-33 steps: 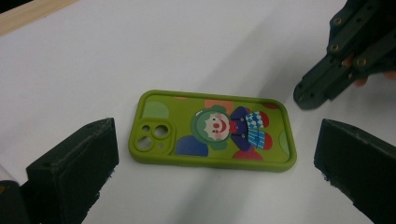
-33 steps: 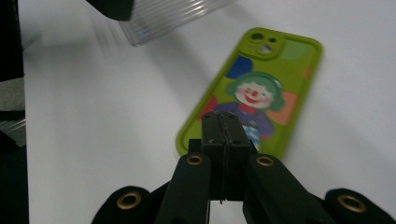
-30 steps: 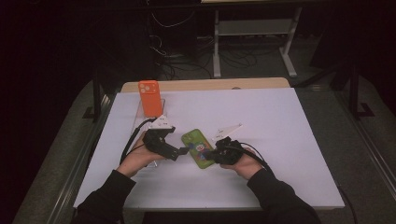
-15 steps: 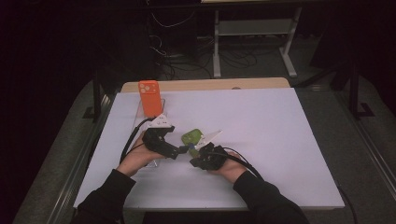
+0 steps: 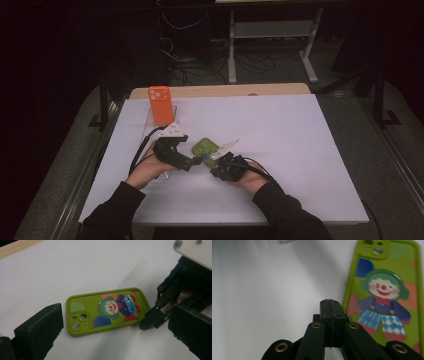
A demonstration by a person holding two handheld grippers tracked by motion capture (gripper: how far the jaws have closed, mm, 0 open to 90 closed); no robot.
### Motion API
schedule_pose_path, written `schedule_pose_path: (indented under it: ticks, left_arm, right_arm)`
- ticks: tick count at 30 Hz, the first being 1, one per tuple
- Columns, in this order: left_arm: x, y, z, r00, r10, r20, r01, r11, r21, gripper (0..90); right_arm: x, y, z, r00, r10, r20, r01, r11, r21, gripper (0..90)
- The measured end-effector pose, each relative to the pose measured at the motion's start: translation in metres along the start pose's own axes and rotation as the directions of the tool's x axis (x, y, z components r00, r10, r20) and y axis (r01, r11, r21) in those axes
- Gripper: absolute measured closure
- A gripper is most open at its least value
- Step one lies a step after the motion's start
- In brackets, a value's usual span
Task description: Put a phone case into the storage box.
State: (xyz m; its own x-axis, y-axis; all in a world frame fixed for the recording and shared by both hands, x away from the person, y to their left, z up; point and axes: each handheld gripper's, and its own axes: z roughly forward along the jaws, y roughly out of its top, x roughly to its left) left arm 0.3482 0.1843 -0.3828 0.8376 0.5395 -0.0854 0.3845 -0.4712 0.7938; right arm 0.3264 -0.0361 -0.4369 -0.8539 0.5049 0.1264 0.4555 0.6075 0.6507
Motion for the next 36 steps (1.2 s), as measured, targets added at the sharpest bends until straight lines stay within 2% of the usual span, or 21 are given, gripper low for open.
schedule_pose_path:
  ticks: [6, 11, 13, 14, 20, 25, 26, 32, 36]
  left_arm:
    - [-0.003, 0.001, 0.001, 1.0, 0.006, 0.007, -0.006, 1.0, -0.001, 0.0]
    - [-0.004, 0.001, 0.002, 0.9998, 0.017, 0.014, -0.017, 0.9998, 0.007, 0.0]
    - [-0.006, 0.001, 0.003, 0.9998, 0.008, 0.017, -0.008, 1.0, -0.003, 0.0]
    - [-0.005, 0.002, 0.002, 0.9996, 0.022, 0.018, -0.022, 0.9998, 0.003, 0.0]
    - [-0.009, 0.001, 0.005, 0.9991, 0.029, 0.031, -0.029, 0.9996, 0.004, 0.0]
    - [-0.009, 0.0, 0.006, 0.9986, 0.027, 0.045, -0.027, 0.9996, 0.004, 0.0]
    - [-0.009, 0.0, 0.006, 0.9987, 0.014, 0.048, -0.014, 0.9999, 0.0, 0.0]
    - [-0.008, 0.0, 0.004, 0.9986, 0.003, 0.053, -0.002, 1.0, -0.009, 0.0]
    - [-0.009, 0.0, 0.004, 0.9985, 0.0, 0.055, 0.0, 1.0, -0.01, 0.0]
  right_arm:
    - [-0.014, -0.004, -0.007, 0.9991, 0.024, 0.036, -0.024, 1.0, -0.003, 88.2]
    - [-0.019, -0.007, -0.017, 0.9996, 0.026, 0.012, -0.025, 0.998, -0.055, 87.1]
    - [-0.021, -0.008, -0.024, 0.9995, 0.028, 0.013, -0.027, 0.997, -0.068, 81.0]
    - [-0.023, -0.01, -0.027, 0.9994, 0.033, 0.01, -0.032, 0.996, -0.08, 77.5]
    - [-0.034, -0.024, -0.053, 0.9977, 0.067, 0.005, -0.066, 0.991, -0.117, 54.0]
    - [-0.042, -0.042, -0.076, 0.9939, 0.103, 0.04, -0.095, 0.983, -0.159, 38.5]
    - [-0.043, -0.047, -0.08, 0.9932, 0.106, 0.05, -0.096, 0.982, -0.163, 35.2]
    - [-0.045, -0.073, -0.098, 0.9866, 0.133, 0.095, -0.115, 0.978, -0.176, 14.3]
    - [-0.044, -0.09, -0.105, 0.9823, 0.13, 0.135, -0.103, 0.977, -0.188, 8.7]
